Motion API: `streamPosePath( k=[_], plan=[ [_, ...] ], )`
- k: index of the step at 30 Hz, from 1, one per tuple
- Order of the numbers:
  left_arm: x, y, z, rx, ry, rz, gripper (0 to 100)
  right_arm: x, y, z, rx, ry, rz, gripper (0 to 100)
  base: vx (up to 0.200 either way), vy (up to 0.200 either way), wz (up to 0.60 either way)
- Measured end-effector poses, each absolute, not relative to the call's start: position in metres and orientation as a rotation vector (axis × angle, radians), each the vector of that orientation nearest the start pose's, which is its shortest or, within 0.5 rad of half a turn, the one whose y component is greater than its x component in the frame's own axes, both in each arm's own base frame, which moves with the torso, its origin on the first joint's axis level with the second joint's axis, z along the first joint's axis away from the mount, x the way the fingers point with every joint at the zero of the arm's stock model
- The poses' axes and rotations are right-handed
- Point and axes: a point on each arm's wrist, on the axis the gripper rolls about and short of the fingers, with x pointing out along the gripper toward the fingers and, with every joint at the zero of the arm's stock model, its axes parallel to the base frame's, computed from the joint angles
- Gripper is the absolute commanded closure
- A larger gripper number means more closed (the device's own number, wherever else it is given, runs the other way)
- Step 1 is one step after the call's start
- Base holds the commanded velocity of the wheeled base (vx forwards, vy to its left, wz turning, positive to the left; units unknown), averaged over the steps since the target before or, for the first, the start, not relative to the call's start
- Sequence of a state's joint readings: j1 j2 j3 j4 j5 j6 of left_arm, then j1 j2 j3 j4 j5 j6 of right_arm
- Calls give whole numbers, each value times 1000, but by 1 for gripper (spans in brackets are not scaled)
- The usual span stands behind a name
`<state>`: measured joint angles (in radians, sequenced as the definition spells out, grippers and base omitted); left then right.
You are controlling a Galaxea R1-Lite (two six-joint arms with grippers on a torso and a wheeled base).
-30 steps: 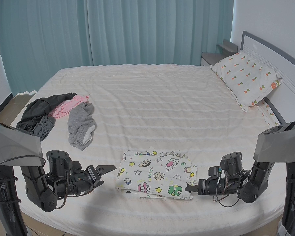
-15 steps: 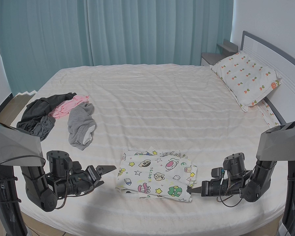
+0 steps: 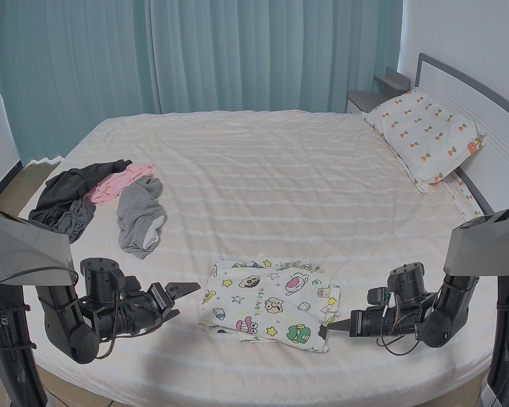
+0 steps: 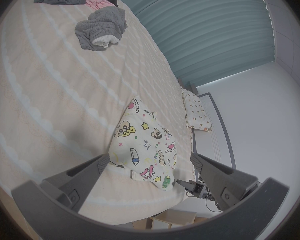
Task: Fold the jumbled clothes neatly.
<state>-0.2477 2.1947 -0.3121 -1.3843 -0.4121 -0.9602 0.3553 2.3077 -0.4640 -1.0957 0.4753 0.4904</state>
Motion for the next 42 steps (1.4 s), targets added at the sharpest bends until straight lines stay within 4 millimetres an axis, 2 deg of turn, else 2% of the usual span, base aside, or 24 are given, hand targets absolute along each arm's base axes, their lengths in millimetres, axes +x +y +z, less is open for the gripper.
streamPosePath(
  k=[15, 27, 35, 42],
  plan=[
    [272, -78, 6, -959, 767, -329, 0, 285, 111, -35, 509, 931, 576, 0, 0, 0, 0],
    [272, -78, 5, -948, 770, -330, 0, 288, 111, -35, 511, 921, 576, 0, 200, 0, 0],
    [272, -78, 2, -928, 774, -335, 0, 292, 108, -34, 512, 861, 579, 0, 0, 0, 0],
    [269, -83, -10, -750, 771, -364, 0, 291, 107, -39, 510, 878, 562, 0, 0, 0, 0]
  ],
)
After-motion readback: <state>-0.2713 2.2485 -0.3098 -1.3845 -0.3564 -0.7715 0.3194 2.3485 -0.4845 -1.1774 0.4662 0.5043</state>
